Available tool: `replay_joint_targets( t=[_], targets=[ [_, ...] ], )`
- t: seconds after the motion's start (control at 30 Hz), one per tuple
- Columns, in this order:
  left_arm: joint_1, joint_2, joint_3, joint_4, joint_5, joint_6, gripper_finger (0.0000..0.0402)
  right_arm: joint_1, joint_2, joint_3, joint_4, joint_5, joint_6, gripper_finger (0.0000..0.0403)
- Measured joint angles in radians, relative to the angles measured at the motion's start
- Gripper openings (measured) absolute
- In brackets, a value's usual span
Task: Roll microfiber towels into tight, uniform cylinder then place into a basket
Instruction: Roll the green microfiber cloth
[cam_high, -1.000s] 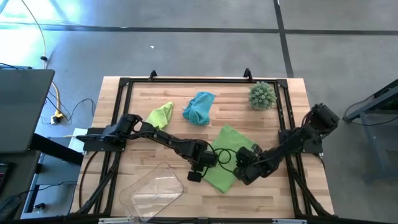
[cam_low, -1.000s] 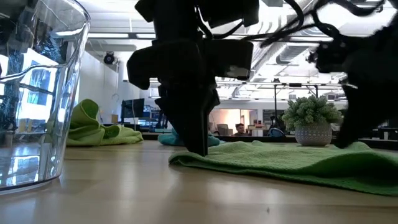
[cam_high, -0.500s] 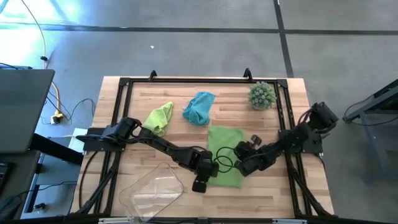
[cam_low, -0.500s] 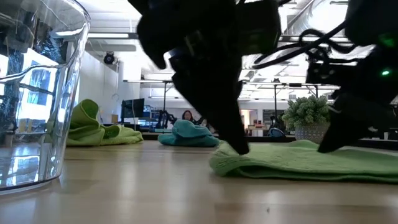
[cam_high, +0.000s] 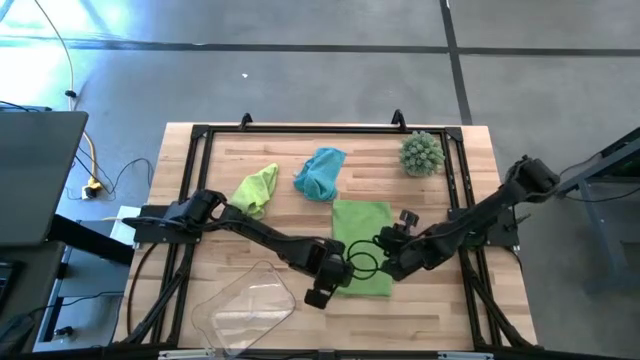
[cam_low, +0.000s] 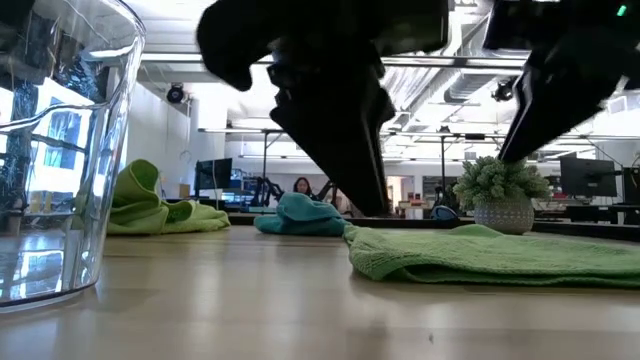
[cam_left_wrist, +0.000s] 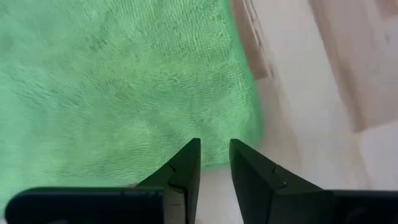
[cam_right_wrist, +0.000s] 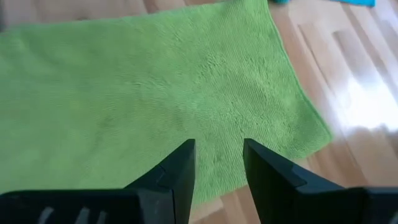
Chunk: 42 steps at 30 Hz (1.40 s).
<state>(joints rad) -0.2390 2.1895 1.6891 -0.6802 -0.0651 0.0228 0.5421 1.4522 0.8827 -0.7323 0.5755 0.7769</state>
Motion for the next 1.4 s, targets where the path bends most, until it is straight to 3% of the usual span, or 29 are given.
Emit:
replay_joint_targets(
  t=[0.1, 0.3, 0.4, 0.53, 0.73, 0.83, 1.07, 1.23, 1.4],
  targets=[
    [-0.011, -0.018, 0.004, -0.061, -0.083, 0.062, 0.0076, 0.041, -0.043, 0.022, -0.064, 0.0, 0.006, 0.0129],
    [0.031, -0.122, -0.043, -0.238, -0.094, 0.12, 0.0076, 0.108, -0.108, -0.004, -0.148, 0.025, 0.03, 0.0129],
    [0.062, -0.216, -0.114, -0.24, -0.095, 0.106, 0.0076, 0.111, -0.122, -0.037, -0.161, 0.058, 0.033, 0.0129],
    [0.088, -0.374, -0.289, -0.076, -0.08, 0.036, 0.0076, 0.09, -0.126, -0.107, -0.145, 0.079, 0.034, 0.0129],
    [0.09, -0.526, -0.56, 0.448, -0.126, 0.025, 0.0076, 0.041, -0.134, -0.19, -0.038, 0.004, 0.044, 0.0129],
    [0.087, -0.523, -0.615, 0.632, -0.126, 0.047, 0.0076, 0.028, -0.133, -0.193, 0.008, -0.064, 0.062, 0.0129],
    [0.044, -0.443, -0.62, 0.693, -0.101, 0.066, 0.0117, 0.036, -0.117, -0.192, 0.142, -0.213, 0.11, 0.0135],
    [0.001, -0.385, -0.622, 0.693, -0.075, 0.111, 0.0164, 0.062, -0.115, -0.191, 0.29, -0.263, -0.039, 0.0172],
    [-0.02, -0.311, -0.625, 0.748, -0.073, 0.225, 0.0176, 0.102, -0.106, -0.19, 0.394, -0.348, -0.193, 0.02]
  ],
)
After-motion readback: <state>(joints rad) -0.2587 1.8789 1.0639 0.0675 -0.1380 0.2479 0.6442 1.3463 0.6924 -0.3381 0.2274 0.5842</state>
